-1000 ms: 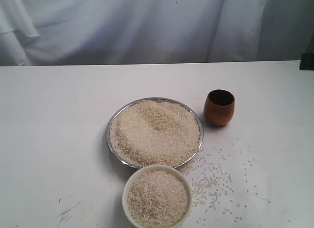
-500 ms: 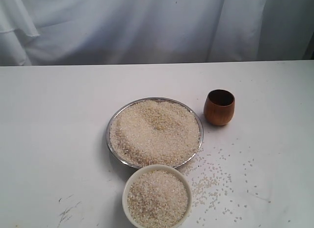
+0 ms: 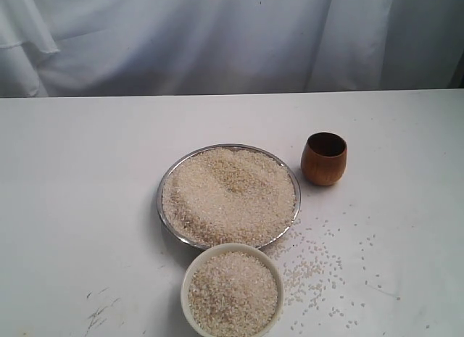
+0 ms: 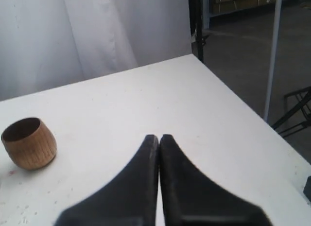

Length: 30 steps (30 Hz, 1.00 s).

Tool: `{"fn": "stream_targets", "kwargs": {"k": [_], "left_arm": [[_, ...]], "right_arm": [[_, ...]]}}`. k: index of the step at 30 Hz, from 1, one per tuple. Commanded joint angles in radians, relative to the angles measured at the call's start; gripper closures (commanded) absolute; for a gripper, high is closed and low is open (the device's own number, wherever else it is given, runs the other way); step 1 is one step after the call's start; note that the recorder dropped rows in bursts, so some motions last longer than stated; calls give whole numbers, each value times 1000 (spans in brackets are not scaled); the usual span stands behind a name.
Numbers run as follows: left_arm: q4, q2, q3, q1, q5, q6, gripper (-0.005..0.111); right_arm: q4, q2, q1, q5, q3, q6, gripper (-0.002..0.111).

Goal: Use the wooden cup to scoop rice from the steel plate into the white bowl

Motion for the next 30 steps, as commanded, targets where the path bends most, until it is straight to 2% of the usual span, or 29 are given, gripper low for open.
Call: {"fn": "stream_targets", "kwargs": {"k": [1, 6, 13, 21, 30], "left_arm": [[1, -4, 5, 2, -13, -1, 107], [1, -4, 5, 2, -13, -1, 107], [1, -4, 5, 2, -13, -1, 107], [1, -4, 5, 2, -13, -1, 107], [1, -4, 5, 2, -13, -1, 107]], "right_arm": [[97, -42, -5, -28, 66, -98, 108], [224, -89, -20, -61, 101, -301, 108], [383, -130, -89, -83, 141, -530, 108], [404, -142, -89, -123, 216, -532, 108], [407, -142, -89, -134, 216, -534, 108]]}}
